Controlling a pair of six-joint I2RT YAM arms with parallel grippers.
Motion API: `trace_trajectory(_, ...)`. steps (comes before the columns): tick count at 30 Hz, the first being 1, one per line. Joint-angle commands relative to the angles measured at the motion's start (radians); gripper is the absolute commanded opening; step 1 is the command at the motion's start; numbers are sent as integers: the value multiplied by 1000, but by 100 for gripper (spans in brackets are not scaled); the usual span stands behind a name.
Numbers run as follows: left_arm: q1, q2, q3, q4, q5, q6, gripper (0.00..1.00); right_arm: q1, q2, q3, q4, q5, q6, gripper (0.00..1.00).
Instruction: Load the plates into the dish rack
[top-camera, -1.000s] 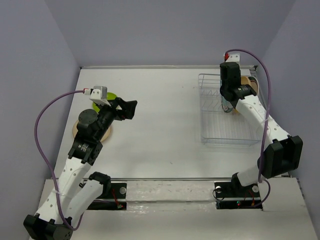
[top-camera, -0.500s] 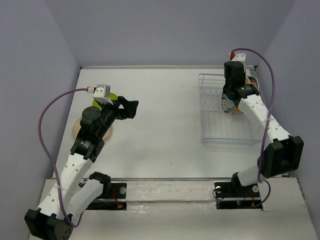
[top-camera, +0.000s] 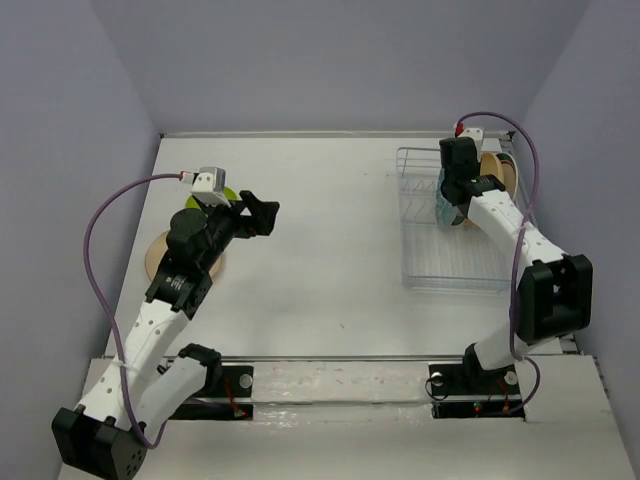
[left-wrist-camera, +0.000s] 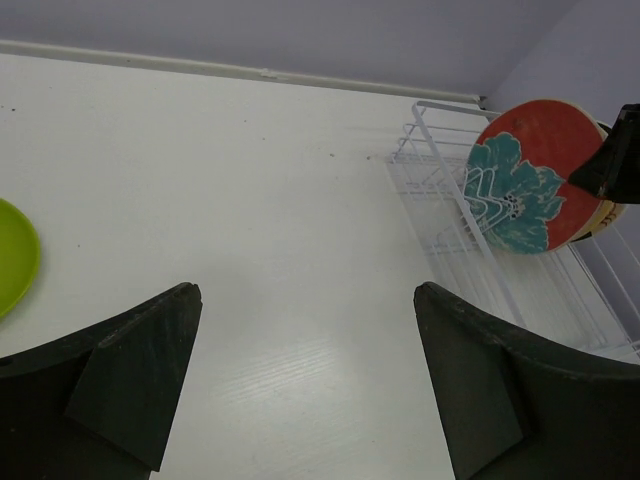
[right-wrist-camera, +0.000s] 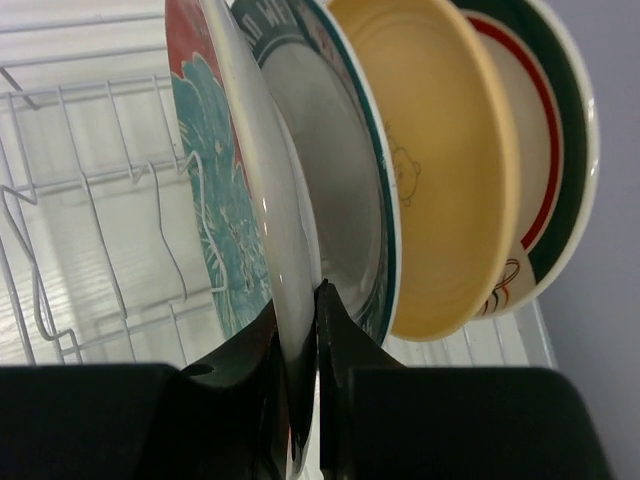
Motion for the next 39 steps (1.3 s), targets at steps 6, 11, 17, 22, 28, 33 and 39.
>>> trace_trajectory(6,1,38,25,18,-89,28,98,-7,-30,-30,190,-20,145,21)
trace_trajectory(11,19,88,54,-5,-167,32,96,-7,-86,-47,193,-101,166,56)
trace_trajectory(17,91,182,78,-16,-153,-31,94,-7,-221,-57,206,-337,182,88)
trace_trajectory(22,166,248,127,-37,-184,-51,89,16,-339,-160,283,-569,261,90)
trace_trajectory(28,286,436,230,-74,-224,-16,81,130,-476,-307,421,-712,323,90)
trace_trajectory(33,448,652,354,-96,-219,-17,68,156,-525,-362,421,-717,297,88)
trace_trajectory(39,498,888,552,-205,-311,58,73,156,-540,-381,421,-715,252,87)
